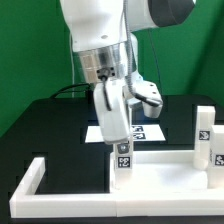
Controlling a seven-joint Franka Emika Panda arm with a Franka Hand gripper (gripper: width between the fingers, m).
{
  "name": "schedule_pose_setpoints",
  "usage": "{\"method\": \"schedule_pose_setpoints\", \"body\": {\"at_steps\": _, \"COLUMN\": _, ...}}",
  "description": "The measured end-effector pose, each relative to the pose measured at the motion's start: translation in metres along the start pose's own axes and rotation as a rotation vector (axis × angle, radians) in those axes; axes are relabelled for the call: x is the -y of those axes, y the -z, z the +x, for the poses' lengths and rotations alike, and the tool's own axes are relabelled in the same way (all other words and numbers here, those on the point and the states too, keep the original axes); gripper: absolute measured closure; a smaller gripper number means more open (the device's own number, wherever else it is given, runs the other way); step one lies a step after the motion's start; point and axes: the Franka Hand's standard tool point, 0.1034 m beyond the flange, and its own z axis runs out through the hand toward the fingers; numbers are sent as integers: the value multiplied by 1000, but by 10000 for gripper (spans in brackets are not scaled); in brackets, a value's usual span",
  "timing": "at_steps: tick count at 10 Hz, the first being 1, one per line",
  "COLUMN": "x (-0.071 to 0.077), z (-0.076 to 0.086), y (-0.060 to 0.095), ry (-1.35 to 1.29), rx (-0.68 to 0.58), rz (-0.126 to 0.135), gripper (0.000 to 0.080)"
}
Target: Assemble desk
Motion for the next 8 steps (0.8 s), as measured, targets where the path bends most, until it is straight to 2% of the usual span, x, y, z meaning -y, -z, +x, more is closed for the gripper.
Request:
{"method": "schedule_pose_setpoints", "body": {"at_steps": 3, "x": 2, "z": 1, "y": 0, "ry": -183, "rx": 4, "rz": 14, "gripper": 509}}
{"method": "schedule_pose_setpoints", "body": {"at_steps": 5, "x": 1, "z": 0, "y": 0, "ry": -318, "rx": -5, "rz": 35, "gripper": 498}}
{"method": "schedule_pose_setpoints", "body": {"at_steps": 8, "x": 0, "z": 0, "y": 0, "ry": -331, "rx": -16, "rz": 33, "gripper": 488}}
